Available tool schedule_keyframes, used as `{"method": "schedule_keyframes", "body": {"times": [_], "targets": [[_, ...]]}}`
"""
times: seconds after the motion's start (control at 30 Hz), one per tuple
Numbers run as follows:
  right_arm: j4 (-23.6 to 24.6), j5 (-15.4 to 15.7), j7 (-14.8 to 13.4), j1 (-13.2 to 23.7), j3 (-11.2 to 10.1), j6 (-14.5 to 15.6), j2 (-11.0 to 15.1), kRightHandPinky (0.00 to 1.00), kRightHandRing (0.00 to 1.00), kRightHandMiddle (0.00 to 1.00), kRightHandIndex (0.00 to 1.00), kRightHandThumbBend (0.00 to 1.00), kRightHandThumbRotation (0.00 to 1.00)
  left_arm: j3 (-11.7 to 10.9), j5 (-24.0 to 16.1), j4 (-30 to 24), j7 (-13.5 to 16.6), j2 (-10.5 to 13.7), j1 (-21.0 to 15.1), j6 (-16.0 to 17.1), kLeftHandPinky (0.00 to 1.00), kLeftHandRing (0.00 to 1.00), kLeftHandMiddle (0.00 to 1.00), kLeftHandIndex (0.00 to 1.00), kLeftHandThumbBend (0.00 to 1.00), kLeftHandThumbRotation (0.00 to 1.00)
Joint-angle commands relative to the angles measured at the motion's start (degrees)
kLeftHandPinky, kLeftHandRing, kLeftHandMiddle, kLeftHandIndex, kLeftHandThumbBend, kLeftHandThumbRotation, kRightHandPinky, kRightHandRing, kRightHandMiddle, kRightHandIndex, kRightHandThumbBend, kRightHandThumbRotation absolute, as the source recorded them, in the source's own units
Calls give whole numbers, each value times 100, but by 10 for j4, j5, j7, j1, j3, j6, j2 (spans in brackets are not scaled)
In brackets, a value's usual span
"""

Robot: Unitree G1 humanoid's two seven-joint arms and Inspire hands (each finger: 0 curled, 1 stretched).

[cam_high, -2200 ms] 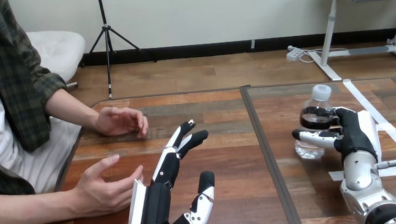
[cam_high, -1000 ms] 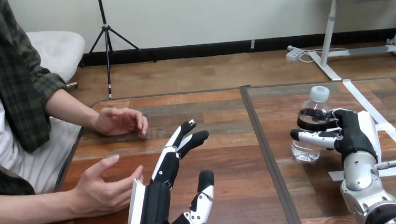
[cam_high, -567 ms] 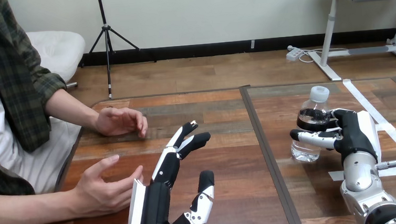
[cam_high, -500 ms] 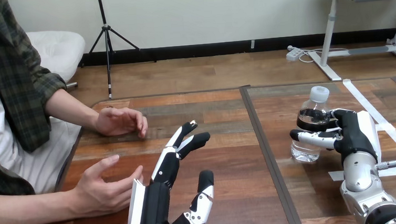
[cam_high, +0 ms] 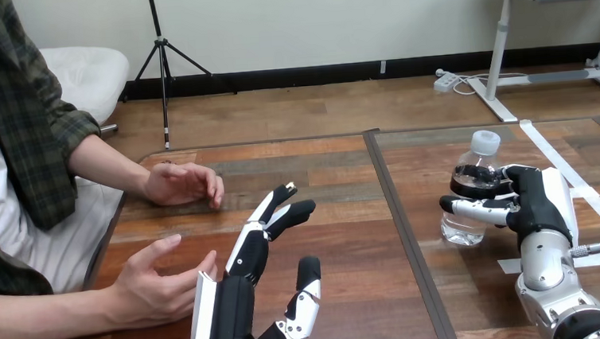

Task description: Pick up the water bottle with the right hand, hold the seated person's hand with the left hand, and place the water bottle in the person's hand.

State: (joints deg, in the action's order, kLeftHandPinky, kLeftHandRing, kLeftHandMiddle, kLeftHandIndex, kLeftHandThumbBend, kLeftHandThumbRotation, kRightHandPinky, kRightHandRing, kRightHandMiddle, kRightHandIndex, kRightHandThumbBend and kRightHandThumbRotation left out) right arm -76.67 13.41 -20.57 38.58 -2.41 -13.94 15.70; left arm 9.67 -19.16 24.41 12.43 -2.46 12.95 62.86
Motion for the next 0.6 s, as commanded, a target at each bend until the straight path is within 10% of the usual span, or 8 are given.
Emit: {"method": "schedule_keyframes", "body": {"times": [0.0, 0.57], "targets": [[6, 0, -13, 39, -1, -23, -1, 50, 53, 56, 56, 74, 0, -4, -7, -20, 6, -6, -12, 4, 85, 80, 79, 85, 13, 23], [7, -2, -23, 38, -5, -40, -4, 47, 51, 54, 54, 75, 0, 2, 7, -15, -2, -4, -17, 7, 85, 80, 80, 86, 13, 23]]}}
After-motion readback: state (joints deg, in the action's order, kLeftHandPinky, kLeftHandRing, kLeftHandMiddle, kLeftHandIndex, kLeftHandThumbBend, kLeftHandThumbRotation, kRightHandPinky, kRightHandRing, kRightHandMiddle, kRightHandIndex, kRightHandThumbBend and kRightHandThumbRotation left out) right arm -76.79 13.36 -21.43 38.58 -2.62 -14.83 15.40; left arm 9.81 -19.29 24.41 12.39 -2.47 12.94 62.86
